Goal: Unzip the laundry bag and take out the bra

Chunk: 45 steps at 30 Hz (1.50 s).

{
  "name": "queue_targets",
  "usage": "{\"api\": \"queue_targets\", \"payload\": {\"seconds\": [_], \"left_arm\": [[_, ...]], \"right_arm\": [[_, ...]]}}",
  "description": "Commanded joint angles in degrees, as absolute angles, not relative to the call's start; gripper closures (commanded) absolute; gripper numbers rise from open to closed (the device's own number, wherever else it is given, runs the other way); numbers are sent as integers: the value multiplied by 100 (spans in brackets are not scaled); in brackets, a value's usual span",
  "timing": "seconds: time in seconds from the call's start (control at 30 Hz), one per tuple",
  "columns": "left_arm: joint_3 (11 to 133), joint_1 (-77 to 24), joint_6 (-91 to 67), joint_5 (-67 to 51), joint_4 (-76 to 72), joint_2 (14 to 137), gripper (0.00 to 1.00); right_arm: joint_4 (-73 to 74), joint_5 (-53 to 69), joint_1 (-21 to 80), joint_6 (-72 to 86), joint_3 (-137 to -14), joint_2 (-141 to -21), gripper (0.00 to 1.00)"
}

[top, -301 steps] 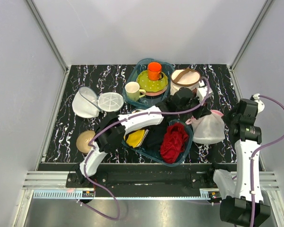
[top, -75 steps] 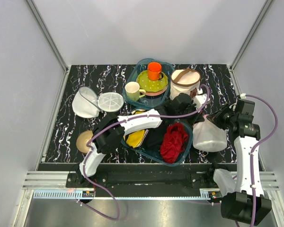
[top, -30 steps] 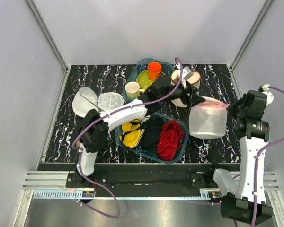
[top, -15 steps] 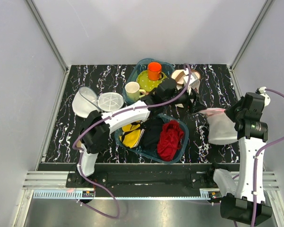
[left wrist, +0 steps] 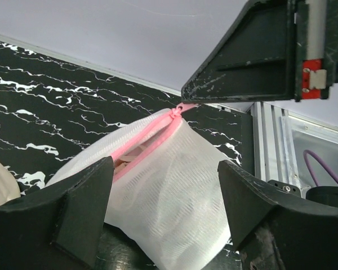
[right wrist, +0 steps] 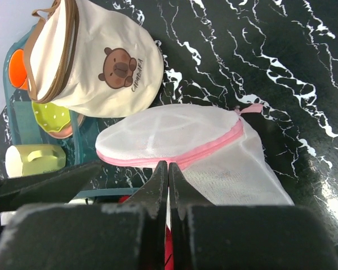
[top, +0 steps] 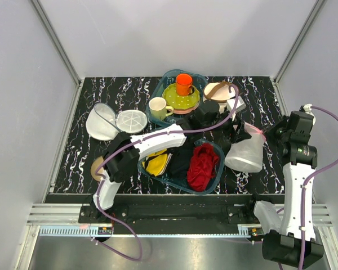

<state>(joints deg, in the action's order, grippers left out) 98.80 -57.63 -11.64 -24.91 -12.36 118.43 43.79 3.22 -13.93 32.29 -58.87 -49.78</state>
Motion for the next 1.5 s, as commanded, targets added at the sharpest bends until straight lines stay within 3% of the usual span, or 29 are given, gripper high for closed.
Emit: {"api": "queue_targets", "payload": {"seconds": [0.0,0.77,0.87,0.93,1.0,1.03,1.47], "left_arm": [[10353,-5748,-1002,-2303,-1521,11979,23],[10916,-5783,-958,-2496,-1468,12568,31],[10916,-5818,-993,-2566,-1450,12630,39],[10934,-5827,-1011,-2610,-1398,12647,57],[10942,-5827,-1002,-2619,-1345,12639,82],[10942,-5827,-985,-2637,-1266,12613,100],[10143,-5695,-572,-2619,-1292,11699,100]], "right_arm": [[4043,562,-1406,3305,-5959,-4869,100],[3973,800,-1371,3331,-5968,-4966,100],[3973,800,-1371,3322,-5968,-4957,100],[3981,817,-1371,3322,-5968,-4957,100],[3973,800,-1371,3322,-5977,-4948,100],[3981,756,-1371,3322,-5968,-4957,100],[4043,-360,-1424,3208,-5643,-4992,100]]}}
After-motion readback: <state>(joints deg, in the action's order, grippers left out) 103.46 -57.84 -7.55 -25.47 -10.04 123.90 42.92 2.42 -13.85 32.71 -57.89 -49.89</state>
